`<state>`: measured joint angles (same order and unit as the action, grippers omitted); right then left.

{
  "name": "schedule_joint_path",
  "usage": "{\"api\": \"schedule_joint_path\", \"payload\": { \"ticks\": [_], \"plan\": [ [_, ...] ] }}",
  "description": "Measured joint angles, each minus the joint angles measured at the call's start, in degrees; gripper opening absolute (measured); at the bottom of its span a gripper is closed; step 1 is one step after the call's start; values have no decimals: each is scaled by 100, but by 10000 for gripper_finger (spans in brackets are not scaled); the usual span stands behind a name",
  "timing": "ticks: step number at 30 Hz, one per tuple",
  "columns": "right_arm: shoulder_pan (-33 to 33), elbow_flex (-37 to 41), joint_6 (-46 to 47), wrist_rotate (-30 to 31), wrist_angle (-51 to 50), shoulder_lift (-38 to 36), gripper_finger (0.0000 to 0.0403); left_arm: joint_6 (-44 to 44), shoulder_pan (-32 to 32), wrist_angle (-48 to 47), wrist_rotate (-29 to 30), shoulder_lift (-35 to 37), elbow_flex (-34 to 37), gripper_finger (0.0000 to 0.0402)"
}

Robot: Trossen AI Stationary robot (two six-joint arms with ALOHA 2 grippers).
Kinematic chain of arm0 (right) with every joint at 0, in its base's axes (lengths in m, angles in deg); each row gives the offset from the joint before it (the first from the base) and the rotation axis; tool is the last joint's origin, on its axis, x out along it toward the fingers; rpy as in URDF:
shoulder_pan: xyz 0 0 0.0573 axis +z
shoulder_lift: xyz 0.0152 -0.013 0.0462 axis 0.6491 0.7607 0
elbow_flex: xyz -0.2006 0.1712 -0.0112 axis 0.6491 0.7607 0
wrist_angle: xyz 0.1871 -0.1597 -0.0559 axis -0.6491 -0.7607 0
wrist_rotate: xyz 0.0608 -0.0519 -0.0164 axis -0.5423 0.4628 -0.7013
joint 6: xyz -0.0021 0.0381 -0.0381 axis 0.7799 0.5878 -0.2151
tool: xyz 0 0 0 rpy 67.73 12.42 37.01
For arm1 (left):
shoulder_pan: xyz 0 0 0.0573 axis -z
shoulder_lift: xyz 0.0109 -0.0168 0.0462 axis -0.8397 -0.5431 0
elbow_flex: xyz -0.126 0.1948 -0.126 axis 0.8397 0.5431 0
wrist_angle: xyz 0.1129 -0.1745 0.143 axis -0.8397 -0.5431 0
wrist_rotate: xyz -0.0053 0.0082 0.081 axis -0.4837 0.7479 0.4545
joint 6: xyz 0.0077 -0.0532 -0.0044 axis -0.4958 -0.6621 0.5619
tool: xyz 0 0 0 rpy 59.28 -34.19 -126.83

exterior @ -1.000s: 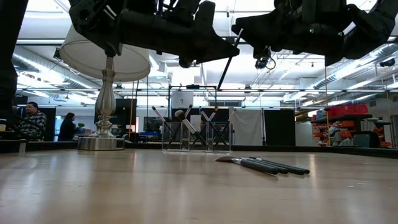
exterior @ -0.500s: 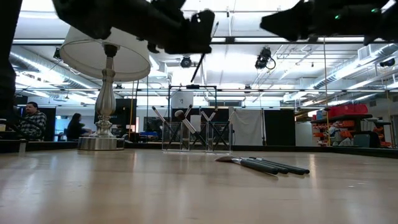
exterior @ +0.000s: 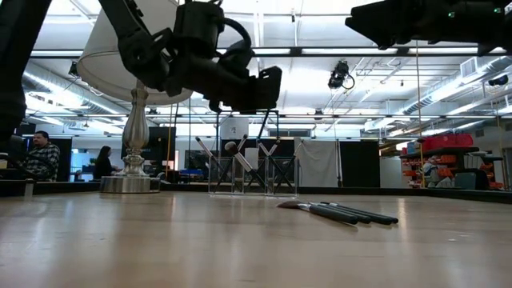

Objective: Put items in baskets/containers
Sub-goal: Put the black eyeliner brush into the transparent organizer

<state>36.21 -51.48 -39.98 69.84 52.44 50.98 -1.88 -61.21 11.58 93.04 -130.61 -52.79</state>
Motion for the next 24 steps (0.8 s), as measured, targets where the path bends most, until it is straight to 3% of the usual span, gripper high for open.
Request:
{"api": "schedule_joint_path", "payload": {
  "ticks": [3,7,15,21,24],
  "plan": [
    [0,0,-2,0,5,0,204,43,-22,48,240,-8,116,17],
    [1,0,-9,2,-1,0,204,471,160,641,1141,11,321,17],
    [-1,0,-63,4,-56,0,204,1370,439,2342,1686,17,882,17],
    [-1,0,-63,8,-46,0,204,856,273,2770,1527,64,1462,17],
    [-1,0,-66,9,-22,0,204,28,-8,2764,549,-20,1678,17]
  ]
}}
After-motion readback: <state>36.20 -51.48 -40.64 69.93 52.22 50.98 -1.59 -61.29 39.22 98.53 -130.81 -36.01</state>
